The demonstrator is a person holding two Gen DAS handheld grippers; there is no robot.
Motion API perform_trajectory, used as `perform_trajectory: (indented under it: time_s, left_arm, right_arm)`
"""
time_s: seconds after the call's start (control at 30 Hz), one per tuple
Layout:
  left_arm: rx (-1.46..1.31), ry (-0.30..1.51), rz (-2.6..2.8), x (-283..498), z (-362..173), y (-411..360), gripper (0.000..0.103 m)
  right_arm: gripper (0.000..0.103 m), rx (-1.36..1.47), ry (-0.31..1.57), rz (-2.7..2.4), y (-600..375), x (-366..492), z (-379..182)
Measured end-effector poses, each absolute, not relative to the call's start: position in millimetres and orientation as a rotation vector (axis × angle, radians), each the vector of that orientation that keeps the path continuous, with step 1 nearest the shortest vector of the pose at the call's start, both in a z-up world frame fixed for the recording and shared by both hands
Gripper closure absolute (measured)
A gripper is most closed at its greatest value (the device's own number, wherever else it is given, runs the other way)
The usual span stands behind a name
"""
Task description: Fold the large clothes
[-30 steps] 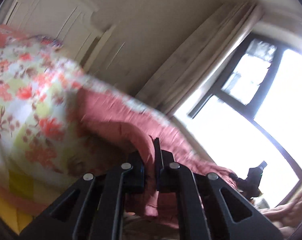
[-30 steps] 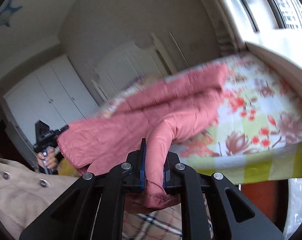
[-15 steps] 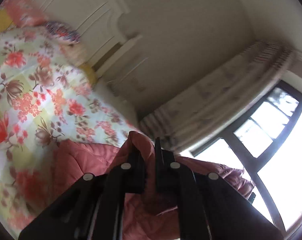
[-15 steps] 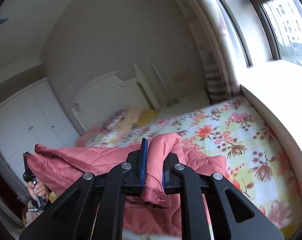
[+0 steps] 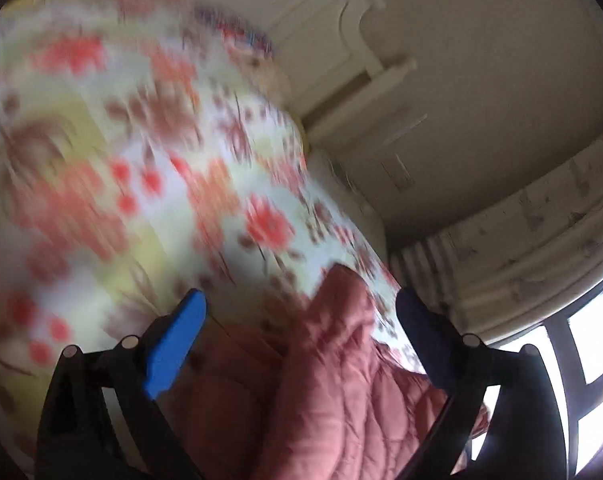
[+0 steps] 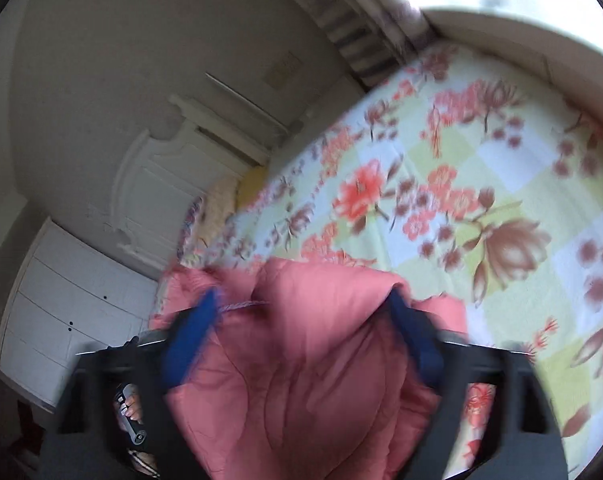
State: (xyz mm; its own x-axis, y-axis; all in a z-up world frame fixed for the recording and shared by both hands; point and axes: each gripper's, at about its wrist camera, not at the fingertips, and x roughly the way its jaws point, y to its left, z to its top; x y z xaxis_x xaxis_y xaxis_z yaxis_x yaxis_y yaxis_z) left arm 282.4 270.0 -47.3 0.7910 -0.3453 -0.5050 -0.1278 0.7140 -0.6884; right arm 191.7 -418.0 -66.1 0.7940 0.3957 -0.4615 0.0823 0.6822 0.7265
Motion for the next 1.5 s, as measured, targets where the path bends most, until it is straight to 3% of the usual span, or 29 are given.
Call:
perform_trajectory:
  time_s: [0.17,0.4,0.6,0.7,0.77,0.83,1.1,1.27,1.33,1.43,1.5]
  left_arm:
    - [-0.609,0.633,-0.116,267,-19,249,0.008]
    - [-0.066,0.476,-0.146,233,26,111,0.007]
    - [0.395,0.406,-0.165,211,4,-6,0.003]
    - [0.498,0.464,-0.133,225,-24,-22,0.003]
    - [0.487,0.589,-0.078,250,-52,-13,0.003]
    - [0.397,0.65,-0.048,261,-58,2,0.004]
    - [0.365,0.495,-0.171,240,-21,-43,0.002]
    - [0.496,0.652,-0.073,287,-79,-67,0.002]
    - [0.357,0.774,-0.108,305,-90,-46,0.002]
    - [0.196,0.8,-0.113,312,-83,-20,0.002]
    - [0.182,0.802,-0.119,312,-83,-18,0.002]
  right_arm:
    - [0.004,0.756,0.547,0.124,-435,169,-33]
    - [0.006,0.446,0.575,0.198,-338,165,6]
    - [0.008,-0.002,0.606,0.172,-209,184,5]
    - [0.012,-0.192,0.686,0.123,-167,212,-35]
    - [0.011,-0.188,0.831,0.091,-167,242,-81]
    - [0.01,-0.069,0.848,0.134,-177,253,-96]
    - [0.008,-0.054,0.871,0.159,-171,247,-91]
    - [0.009,0.014,0.841,0.195,-191,246,-85]
    - [0.015,0.115,0.811,0.226,-207,239,-76]
    - [0.025,0.247,0.773,0.208,-228,232,-59]
    - [0.042,0.286,0.729,0.186,-235,228,-46]
